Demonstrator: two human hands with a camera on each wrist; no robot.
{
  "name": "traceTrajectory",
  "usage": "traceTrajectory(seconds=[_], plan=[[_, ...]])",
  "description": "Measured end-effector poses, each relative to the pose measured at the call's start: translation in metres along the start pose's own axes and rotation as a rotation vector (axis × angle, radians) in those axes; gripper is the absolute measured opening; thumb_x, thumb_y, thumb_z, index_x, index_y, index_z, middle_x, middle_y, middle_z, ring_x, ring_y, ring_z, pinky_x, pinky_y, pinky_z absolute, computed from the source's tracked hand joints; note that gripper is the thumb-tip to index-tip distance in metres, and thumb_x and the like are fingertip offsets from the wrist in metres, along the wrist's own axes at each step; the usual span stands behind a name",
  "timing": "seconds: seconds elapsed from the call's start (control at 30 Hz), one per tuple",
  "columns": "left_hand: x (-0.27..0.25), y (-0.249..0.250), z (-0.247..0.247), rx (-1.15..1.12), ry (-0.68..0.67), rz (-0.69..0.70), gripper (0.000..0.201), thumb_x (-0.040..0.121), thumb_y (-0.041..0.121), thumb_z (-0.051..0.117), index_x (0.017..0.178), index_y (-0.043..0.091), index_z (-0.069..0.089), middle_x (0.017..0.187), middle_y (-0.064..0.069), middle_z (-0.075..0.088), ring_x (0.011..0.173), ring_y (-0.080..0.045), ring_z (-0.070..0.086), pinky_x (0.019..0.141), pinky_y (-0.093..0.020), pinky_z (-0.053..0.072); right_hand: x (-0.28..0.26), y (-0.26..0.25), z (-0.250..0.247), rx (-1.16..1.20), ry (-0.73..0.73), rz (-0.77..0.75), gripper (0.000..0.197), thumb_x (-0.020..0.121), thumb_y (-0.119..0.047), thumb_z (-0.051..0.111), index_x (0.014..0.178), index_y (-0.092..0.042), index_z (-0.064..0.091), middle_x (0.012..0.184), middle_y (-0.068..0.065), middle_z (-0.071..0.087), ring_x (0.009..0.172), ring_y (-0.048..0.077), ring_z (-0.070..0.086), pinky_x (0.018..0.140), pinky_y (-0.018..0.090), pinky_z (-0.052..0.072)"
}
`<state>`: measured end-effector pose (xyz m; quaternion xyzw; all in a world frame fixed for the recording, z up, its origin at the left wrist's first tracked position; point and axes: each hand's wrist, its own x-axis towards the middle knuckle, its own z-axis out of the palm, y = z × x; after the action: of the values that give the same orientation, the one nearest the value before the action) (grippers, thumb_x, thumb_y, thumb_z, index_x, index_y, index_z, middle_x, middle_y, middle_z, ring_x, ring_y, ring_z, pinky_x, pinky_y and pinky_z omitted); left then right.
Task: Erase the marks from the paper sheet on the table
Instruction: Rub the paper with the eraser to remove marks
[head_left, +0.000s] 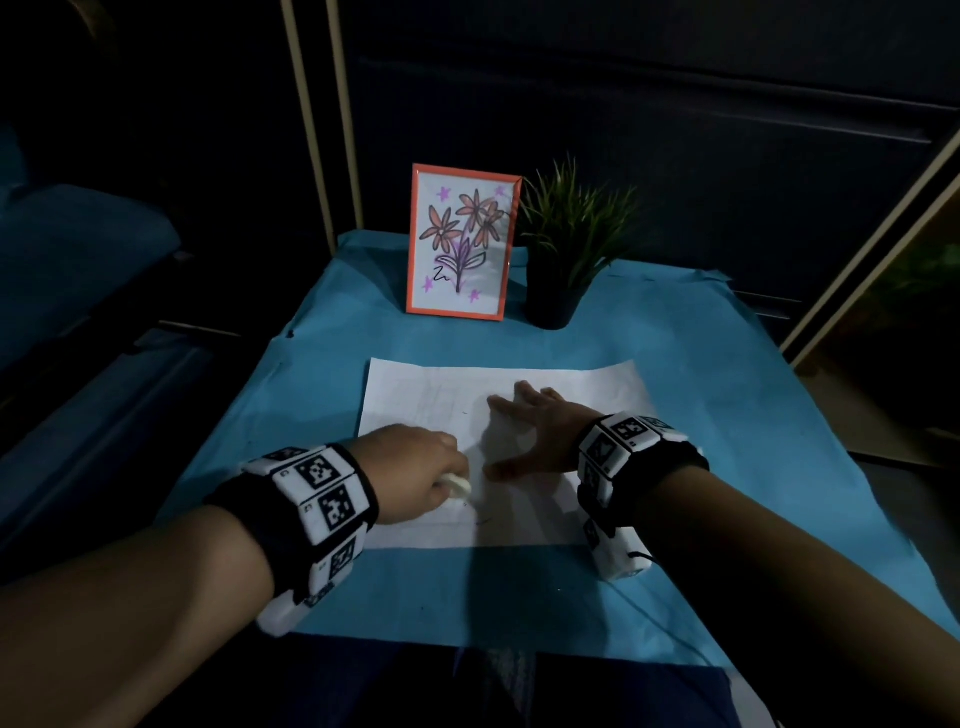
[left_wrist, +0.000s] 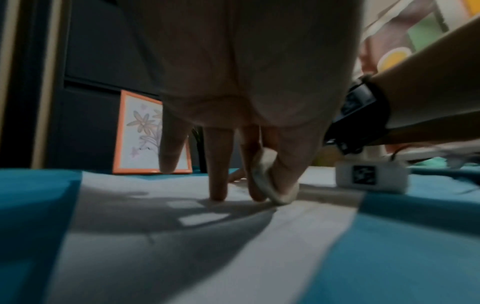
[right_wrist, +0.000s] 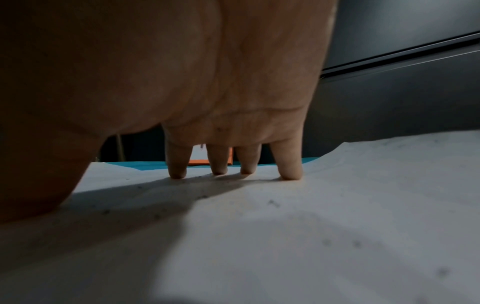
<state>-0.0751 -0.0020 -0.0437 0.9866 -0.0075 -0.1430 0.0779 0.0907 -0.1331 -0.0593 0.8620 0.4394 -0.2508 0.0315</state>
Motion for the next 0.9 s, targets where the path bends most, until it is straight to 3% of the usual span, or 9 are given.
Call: traceTrajectory(seconds=[0.13,0.3,0.47,0.67,0.8,0.9], plan=[[-0.007,0.004,0.003,0.017,-0.094,0.059,0.028,0.098,0.032,0.044,0.121,0.030,0.061,0.114,0.008,0.057,0.101,-0.018,0.057,0.091,-0.034,0.044,-0.001,0.000,0.000,0.006,-0.012,0.007,0.101,0.070,-0.073,0.061,0.147,-0.046,0.001,0.159,-0.009,-0.010,0.147,0.021,-0.007,0.117,0.054,0.013],[-0.004,-0.001,0.001,-0.019,-0.015,0.020,0.026,0.098,0.034,0.045,0.118,0.031,0.060,0.113,0.009,0.058,0.102,-0.018,0.058,0.088,-0.031,0.044,0.000,0.001,0.000,0.006,-0.012,0.006,0.102,0.070,-0.073,0.061,0.147,-0.046,0.001,0.159,-0.008,-0.010,0.147,0.021,-0.007,0.117,0.053,0.013],[-0.011,0.008,0.005,0.043,-0.112,0.061,0.028,0.099,0.033,0.042,0.121,0.031,0.059,0.117,0.008,0.056,0.102,-0.020,0.057,0.101,-0.040,0.039,0.002,0.002,0.002,0.014,-0.006,0.006,0.102,0.069,-0.074,0.061,0.147,-0.047,0.001,0.159,-0.008,-0.010,0.147,0.022,-0.007,0.117,0.053,0.013],[-0.008,0.003,0.004,-0.067,-0.023,0.015,0.026,0.097,0.032,0.046,0.119,0.032,0.061,0.113,0.009,0.057,0.102,-0.017,0.057,0.088,-0.029,0.043,0.000,0.001,0.000,0.013,-0.002,0.003,0.101,0.070,-0.072,0.062,0.148,-0.046,0.002,0.159,-0.007,-0.009,0.147,0.022,-0.006,0.117,0.052,0.013],[-0.014,0.007,0.005,-0.023,-0.114,0.072,0.027,0.098,0.032,0.045,0.120,0.035,0.060,0.115,0.012,0.056,0.102,-0.015,0.057,0.101,-0.035,0.038,-0.001,0.000,0.001,0.012,-0.003,0.004,0.101,0.070,-0.073,0.061,0.148,-0.045,0.002,0.159,-0.007,-0.010,0.147,0.022,-0.006,0.117,0.052,0.013],[-0.012,0.004,0.002,-0.039,-0.092,0.066,0.025,0.097,0.034,0.047,0.118,0.035,0.061,0.110,0.012,0.057,0.098,-0.015,0.057,0.097,-0.034,0.042,0.000,0.001,0.001,0.017,-0.005,0.004,0.102,0.069,-0.073,0.061,0.148,-0.046,0.002,0.159,-0.007,-0.010,0.147,0.023,-0.006,0.117,0.053,0.014]])
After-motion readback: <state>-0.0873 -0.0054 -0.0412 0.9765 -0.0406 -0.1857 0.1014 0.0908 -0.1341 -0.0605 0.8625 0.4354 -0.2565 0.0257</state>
